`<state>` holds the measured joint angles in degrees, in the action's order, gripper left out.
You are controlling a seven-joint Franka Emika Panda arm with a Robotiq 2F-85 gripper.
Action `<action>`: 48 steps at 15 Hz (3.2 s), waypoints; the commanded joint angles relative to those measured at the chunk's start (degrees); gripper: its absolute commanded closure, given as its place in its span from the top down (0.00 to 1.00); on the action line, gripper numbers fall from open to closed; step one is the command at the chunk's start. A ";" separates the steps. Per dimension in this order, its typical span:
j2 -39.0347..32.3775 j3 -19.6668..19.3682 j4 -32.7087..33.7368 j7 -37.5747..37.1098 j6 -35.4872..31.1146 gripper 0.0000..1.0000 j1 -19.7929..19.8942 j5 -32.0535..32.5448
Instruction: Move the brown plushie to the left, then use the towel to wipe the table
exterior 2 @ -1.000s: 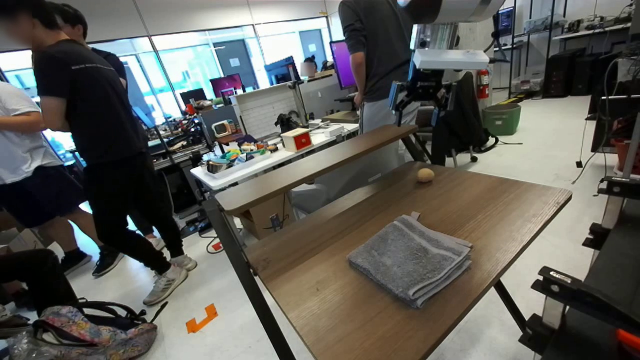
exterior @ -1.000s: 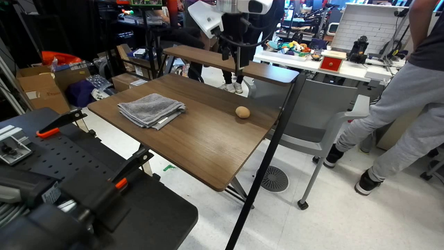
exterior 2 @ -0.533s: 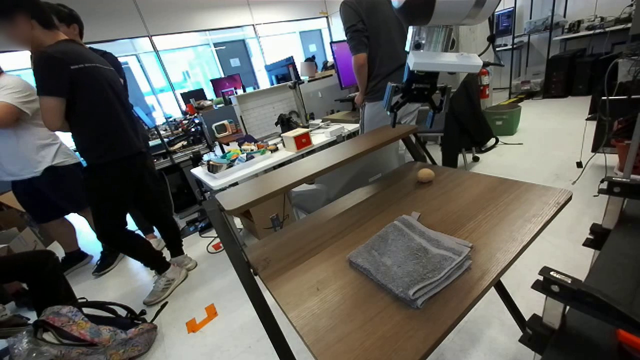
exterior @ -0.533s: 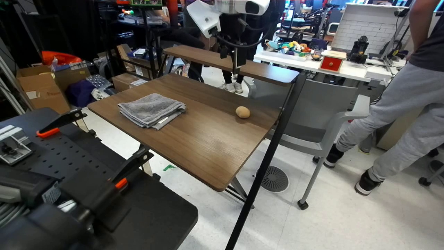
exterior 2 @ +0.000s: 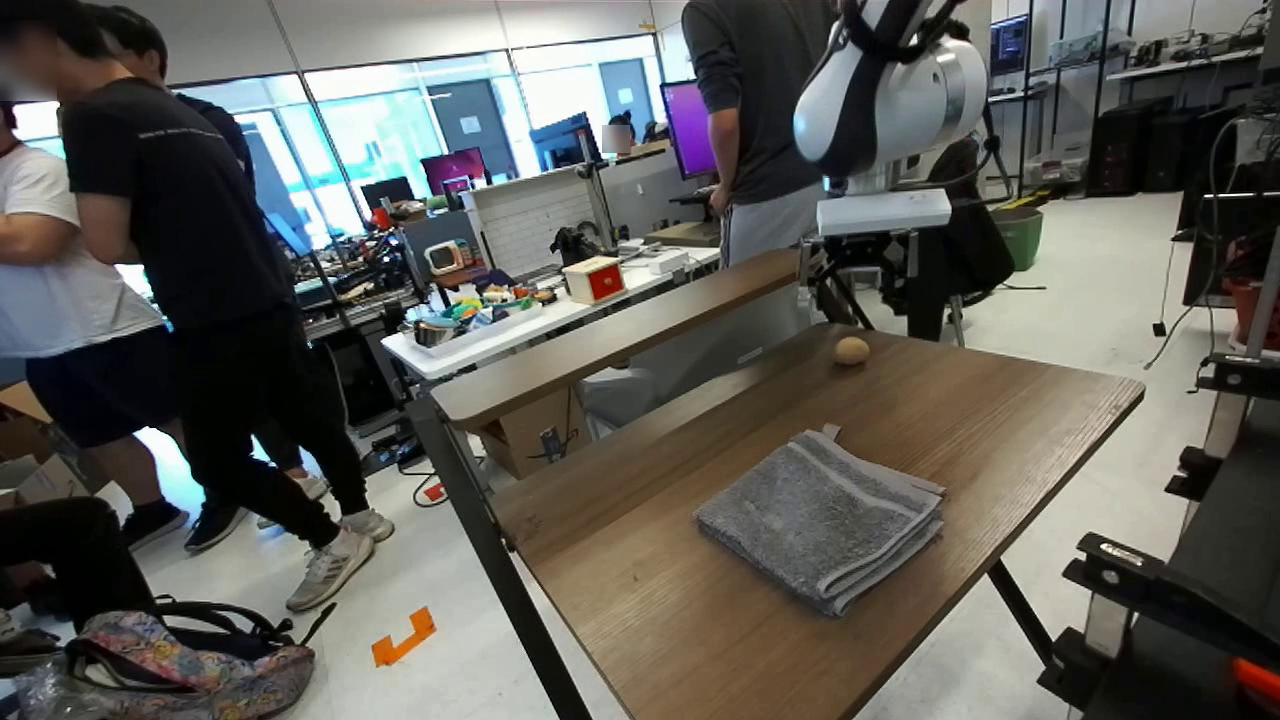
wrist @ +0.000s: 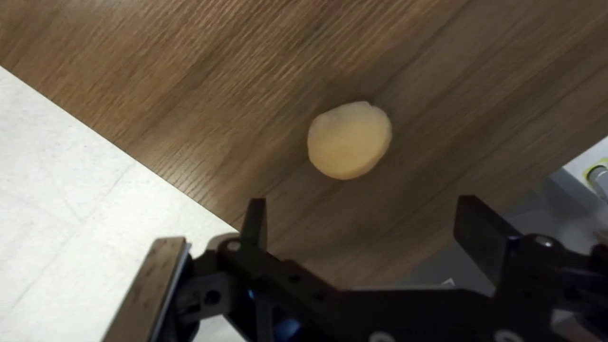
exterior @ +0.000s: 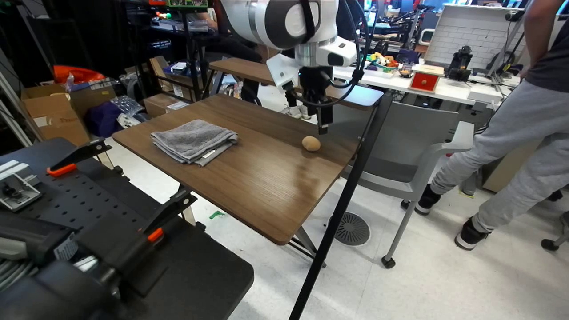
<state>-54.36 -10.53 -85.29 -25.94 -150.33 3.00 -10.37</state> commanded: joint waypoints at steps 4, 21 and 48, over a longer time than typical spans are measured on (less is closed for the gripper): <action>-10.44 -2.87 11.46 -5.35 4.41 1.00 -1.19 1.11; -13.92 1.27 19.64 -7.91 11.34 0.18 2.53 -1.54; -4.30 19.26 1.61 8.68 2.50 0.44 0.51 -14.21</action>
<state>-59.40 10.15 -83.00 -16.73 -148.54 3.85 -24.07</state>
